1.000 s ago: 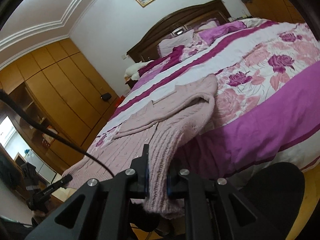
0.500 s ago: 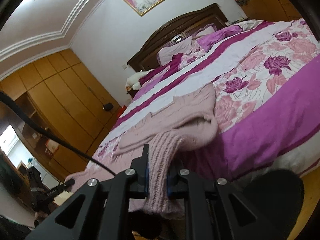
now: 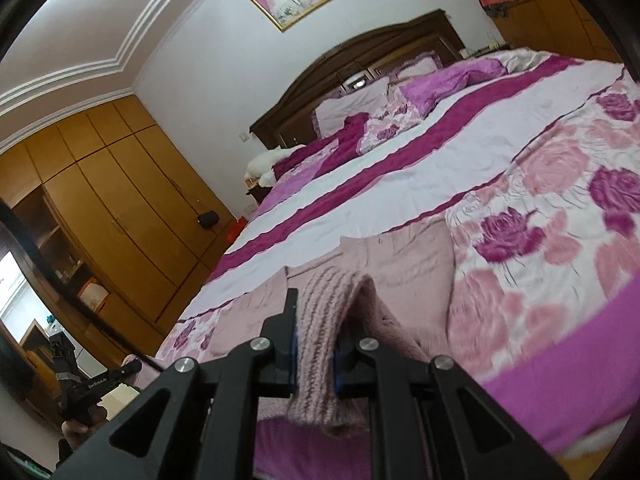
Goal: Fold small clothes
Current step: 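Carry the held hem with both grippers over the cardigan toward the collar, then lay the hem down on the cardigan and open both grippers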
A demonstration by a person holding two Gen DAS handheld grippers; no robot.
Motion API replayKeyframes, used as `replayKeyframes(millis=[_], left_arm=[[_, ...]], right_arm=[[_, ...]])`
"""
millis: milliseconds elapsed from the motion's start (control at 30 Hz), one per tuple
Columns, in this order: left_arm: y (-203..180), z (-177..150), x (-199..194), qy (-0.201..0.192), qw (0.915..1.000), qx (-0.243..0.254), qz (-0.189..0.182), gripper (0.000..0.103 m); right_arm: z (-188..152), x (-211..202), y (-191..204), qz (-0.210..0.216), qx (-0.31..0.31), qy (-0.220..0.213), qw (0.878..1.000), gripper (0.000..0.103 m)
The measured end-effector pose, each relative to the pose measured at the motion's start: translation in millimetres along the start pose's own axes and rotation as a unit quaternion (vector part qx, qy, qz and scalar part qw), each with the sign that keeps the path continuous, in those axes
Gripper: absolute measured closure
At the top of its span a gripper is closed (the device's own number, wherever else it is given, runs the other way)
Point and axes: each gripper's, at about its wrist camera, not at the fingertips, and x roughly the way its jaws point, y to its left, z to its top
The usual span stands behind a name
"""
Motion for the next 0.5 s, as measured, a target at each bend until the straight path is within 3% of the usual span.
replayKeyframes(millis=[300, 500], left_arm=[[-9.9, 57.3, 91.4, 0.015, 0.9997, 0.010, 0.017, 0.103], [-13.2, 75.9, 149.7, 0.036, 0.9987, 0.022, 0.029, 0.103]], right_arm=[[47.4, 79.9, -36.2, -0.026, 0.013, 0.032, 0.999, 0.090], [73.3, 124.3, -60.0, -0.046, 0.025, 0.055, 0.997, 0.090]])
